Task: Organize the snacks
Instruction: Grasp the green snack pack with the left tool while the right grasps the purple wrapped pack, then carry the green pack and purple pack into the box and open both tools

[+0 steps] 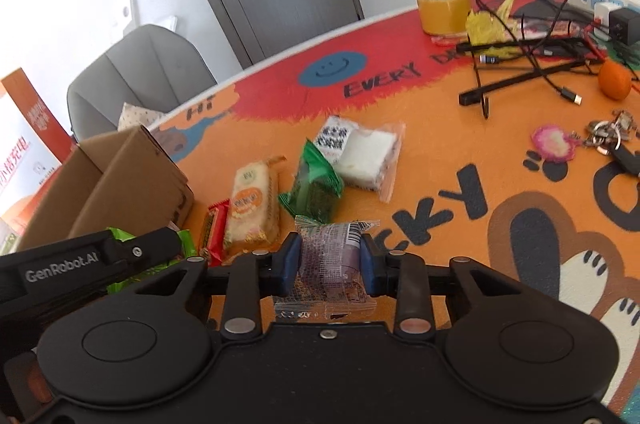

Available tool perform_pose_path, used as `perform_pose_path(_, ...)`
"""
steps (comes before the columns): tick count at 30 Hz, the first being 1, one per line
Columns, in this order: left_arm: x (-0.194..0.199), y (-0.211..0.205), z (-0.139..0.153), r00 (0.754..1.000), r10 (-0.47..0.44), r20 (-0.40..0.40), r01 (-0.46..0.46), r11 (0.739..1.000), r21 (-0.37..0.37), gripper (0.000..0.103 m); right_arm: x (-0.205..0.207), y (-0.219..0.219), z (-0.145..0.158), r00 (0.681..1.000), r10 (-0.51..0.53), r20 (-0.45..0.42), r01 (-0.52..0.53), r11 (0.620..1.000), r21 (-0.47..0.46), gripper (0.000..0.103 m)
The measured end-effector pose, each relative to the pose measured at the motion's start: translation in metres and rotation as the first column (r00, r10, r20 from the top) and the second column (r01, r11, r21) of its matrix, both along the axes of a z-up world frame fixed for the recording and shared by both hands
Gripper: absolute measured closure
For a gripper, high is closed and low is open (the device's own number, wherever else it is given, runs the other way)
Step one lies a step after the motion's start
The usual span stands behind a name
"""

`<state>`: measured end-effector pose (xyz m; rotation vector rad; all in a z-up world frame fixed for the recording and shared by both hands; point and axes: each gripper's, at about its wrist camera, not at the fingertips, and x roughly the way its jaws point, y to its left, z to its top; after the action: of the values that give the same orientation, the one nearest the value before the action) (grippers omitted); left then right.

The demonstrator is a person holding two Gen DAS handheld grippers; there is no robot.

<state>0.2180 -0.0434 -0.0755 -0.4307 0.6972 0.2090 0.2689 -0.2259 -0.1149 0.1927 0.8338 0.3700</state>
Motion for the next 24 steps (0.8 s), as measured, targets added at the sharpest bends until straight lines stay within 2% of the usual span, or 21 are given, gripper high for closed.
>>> perform_pose_path(8,-0.009,0.010,0.027,0.998,-0.007,0.062,0.006,1.000,0.023,0.079,-0.006,0.004,0.032,0.997,0.006,0.071,-0.009,0.999,0.047,0.071)
perform_pose_path(13,-0.009,0.023,0.043,0.997,-0.010,0.074,0.007,0.999,0.037,0.079,-0.007,0.012,0.048,0.994,0.018,0.109,-0.026,0.997,0.072,0.071)
perform_pose_path(24,-0.018,0.060,0.059,0.995,0.008,0.104,-0.010,1.000,0.027,0.079,-0.012,0.048,0.070,0.986,0.078,0.150,-0.093,0.991,0.094,0.071)
